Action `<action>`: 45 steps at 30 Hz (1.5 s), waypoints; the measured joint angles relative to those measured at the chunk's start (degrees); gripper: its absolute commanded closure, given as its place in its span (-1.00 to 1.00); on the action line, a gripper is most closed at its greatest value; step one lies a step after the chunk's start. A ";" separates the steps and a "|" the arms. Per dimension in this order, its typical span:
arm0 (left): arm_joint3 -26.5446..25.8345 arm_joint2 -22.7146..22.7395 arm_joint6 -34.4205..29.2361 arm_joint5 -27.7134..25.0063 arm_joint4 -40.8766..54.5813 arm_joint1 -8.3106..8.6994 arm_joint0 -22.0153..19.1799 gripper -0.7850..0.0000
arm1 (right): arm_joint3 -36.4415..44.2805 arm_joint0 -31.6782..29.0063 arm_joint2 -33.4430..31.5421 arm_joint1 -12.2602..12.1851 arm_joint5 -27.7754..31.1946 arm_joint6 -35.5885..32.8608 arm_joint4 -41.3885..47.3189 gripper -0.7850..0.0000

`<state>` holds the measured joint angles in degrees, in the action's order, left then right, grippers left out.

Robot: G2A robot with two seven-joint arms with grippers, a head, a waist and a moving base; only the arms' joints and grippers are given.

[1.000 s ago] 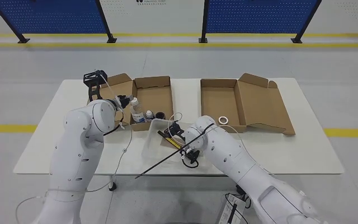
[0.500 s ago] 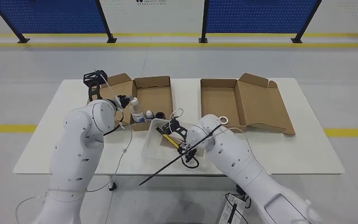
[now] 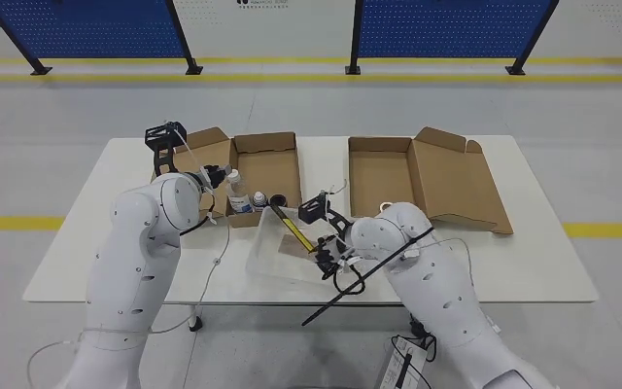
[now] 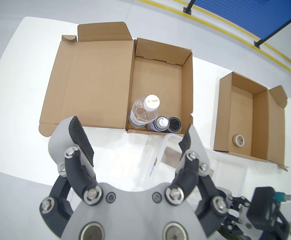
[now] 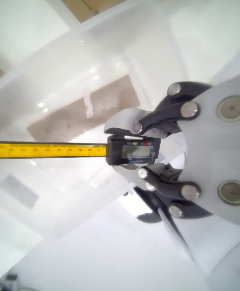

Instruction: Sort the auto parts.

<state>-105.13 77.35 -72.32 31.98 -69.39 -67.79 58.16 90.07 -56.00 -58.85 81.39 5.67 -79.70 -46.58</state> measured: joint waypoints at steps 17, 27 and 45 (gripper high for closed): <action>0.00 0.00 0.00 0.00 0.00 0.00 0.00 -1.00 | 3.22 -5.44 -12.00 -2.64 7.29 4.74 22.24 1.00; 0.00 0.00 0.00 0.00 0.00 0.00 0.00 -1.00 | 1.46 -7.77 -15.72 -3.81 12.09 7.59 35.44 1.00; 0.00 0.00 0.00 0.00 0.00 0.00 0.00 -1.00 | -1.28 -9.17 -16.08 -5.47 17.33 9.26 48.99 1.00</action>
<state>-105.13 77.35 -72.32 31.98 -69.39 -67.79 58.16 88.79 -65.18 -74.93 75.92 23.00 -70.44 2.41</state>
